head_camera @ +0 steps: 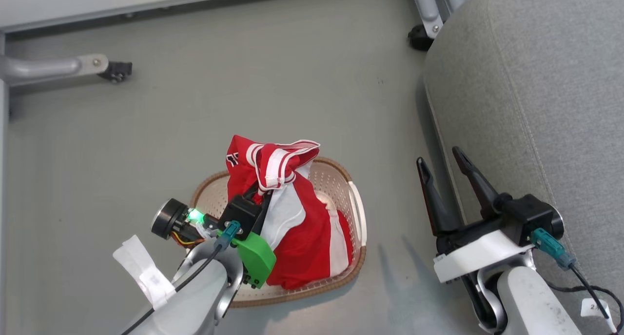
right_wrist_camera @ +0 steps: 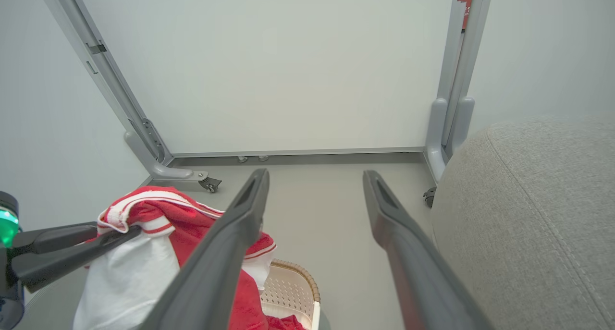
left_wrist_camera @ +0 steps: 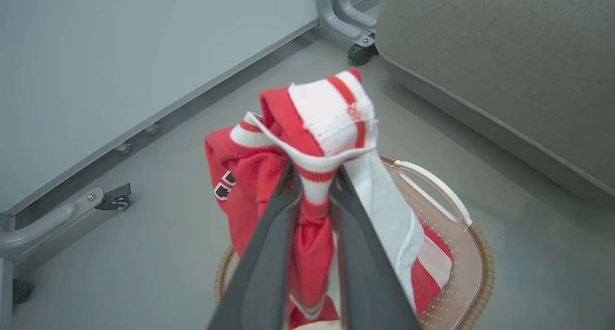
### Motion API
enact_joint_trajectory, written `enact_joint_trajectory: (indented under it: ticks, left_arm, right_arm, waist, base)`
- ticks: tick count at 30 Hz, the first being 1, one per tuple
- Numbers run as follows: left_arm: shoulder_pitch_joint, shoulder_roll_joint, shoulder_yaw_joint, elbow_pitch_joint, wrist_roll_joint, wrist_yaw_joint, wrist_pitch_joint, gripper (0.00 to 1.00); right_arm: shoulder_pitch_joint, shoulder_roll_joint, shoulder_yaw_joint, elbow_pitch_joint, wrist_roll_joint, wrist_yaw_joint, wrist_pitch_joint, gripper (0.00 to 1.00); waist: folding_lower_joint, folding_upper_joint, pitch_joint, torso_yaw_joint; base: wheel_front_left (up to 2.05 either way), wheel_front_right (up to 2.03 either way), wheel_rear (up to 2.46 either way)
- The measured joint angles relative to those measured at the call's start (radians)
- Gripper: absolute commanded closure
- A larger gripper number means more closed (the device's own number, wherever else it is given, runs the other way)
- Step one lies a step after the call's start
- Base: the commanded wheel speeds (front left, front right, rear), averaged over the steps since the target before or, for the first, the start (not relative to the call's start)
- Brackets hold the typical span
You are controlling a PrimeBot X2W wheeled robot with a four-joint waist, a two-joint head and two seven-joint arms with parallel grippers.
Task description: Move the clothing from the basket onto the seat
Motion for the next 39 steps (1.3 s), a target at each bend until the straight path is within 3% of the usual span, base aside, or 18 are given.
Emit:
enact_joint_trajectory:
  ticks: [18,26,39]
  left_arm:
    - [0.138,-0.057,0.211,-0.308,0.072,-0.078,0.000,1.00]
    - [0.141,-0.098,0.258,-0.395,0.098,-0.114,0.000,1.00]
    - [0.148,-0.133,0.217,-0.484,0.125,-0.166,0.000,1.00]
  right_arm:
    - [0.144,0.000,0.062,0.019,0.008,0.000,0.000,0.00]
    - [0.147,-0.001,0.066,0.013,0.016,0.000,0.000,0.00]
    - [0.086,0.000,0.177,0.000,-0.071,0.000,0.000,0.00]
  waist:
    - [0.0000,0.0000,-0.296,0.041]
    - [0.0000,0.0000,-0.317,0.039]
    - [0.0000,0.0000,-0.315,0.039]
  base:
    - [0.00,0.00,0.00]
    - [0.00,0.00,0.00]
    - [0.00,0.00,0.00]
